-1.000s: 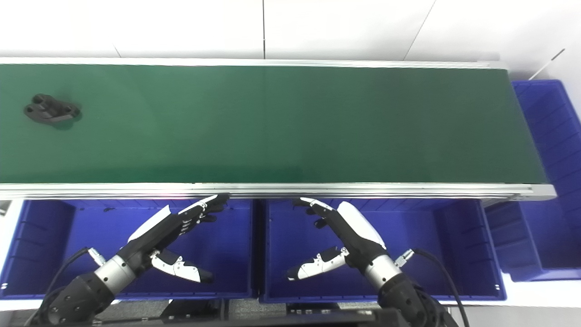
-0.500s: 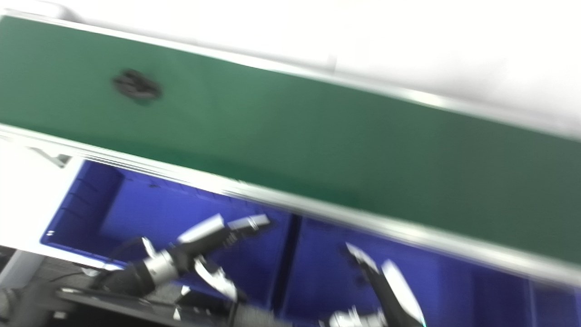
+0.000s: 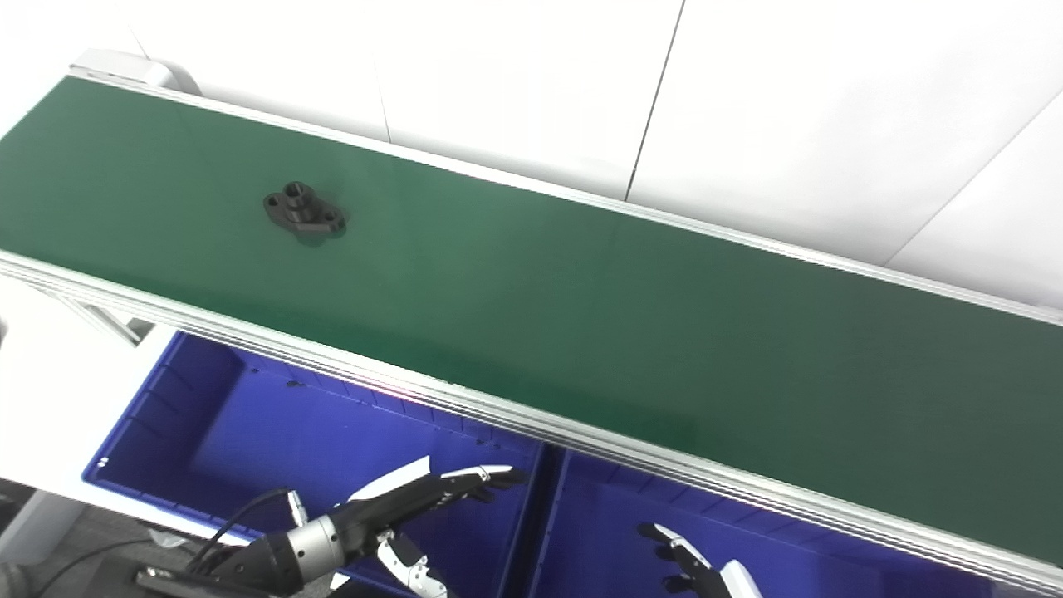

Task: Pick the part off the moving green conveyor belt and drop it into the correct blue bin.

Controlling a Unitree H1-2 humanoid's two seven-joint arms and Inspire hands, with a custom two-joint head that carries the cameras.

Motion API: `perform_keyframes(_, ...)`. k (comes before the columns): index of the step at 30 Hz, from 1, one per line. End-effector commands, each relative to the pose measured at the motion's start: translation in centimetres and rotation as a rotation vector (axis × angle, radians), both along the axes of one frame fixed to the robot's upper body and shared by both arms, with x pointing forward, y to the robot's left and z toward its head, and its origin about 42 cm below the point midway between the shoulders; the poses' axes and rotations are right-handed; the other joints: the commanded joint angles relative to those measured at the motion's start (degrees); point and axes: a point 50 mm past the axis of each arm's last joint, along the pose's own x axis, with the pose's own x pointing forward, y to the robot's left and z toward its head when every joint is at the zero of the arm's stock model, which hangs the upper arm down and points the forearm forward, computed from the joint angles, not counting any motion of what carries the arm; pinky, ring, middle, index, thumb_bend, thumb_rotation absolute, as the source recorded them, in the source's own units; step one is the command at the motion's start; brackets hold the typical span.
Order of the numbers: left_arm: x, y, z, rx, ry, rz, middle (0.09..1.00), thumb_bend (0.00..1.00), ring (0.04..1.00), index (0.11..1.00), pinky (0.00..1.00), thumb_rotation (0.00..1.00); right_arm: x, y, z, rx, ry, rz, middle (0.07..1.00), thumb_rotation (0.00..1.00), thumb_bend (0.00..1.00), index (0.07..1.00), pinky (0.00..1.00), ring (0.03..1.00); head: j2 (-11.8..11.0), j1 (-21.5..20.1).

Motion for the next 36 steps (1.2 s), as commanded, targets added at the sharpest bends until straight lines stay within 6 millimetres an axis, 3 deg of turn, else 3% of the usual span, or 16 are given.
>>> perform_keyframes(1, 0.5, -0.4, 0.4, -0.034, -0.044, -0.001, 0.941, 0.93, 0.935, 0.906, 0.88, 0.24, 0.5, 0.3, 0.5, 0.031, -0.066, 0.015, 0.892, 0.28, 0.99, 0.854, 0.69, 0.852, -1.2, -0.5)
perform_keyframes(9, 0.7, -0.1, -0.3, -0.024, -0.038, -0.004, 0.931, 0.93, 0.923, 0.897, 0.86, 0.23, 0.6, 0.6, -0.2, 0.025, -0.086, 0.016, 0.870, 0.28, 0.98, 0.835, 0.64, 0.819, -4.1, -1.4)
perform_keyframes(23, 1.0, -0.5, -0.7, -0.037, -0.042, 0.003, 0.923, 0.93, 0.912, 0.886, 0.84, 0.23, 0.5, 0.2, -0.1, 0.082, -0.175, -0.026, 0.828, 0.29, 0.98, 0.818, 0.64, 0.781, -3.6, -0.2)
perform_keyframes(31, 1.0, -0.8, -0.5, -0.040, -0.044, 0.001, 0.923, 0.93, 0.912, 0.887, 0.84, 0.21, -0.2, 0.3, 2.7, 0.197, -0.407, -0.091, 0.771, 0.31, 0.90, 0.803, 0.64, 0.728, -2.8, 0.3)
perform_keyframes(36, 1.1, -0.7, -0.5, -0.033, -0.052, 0.000, 0.929, 0.93, 0.917, 0.893, 0.85, 0.23, -0.2, 1.2, 5.2, 0.279, -0.500, -0.144, 0.743, 0.29, 0.91, 0.773, 0.64, 0.700, -2.2, -0.2)
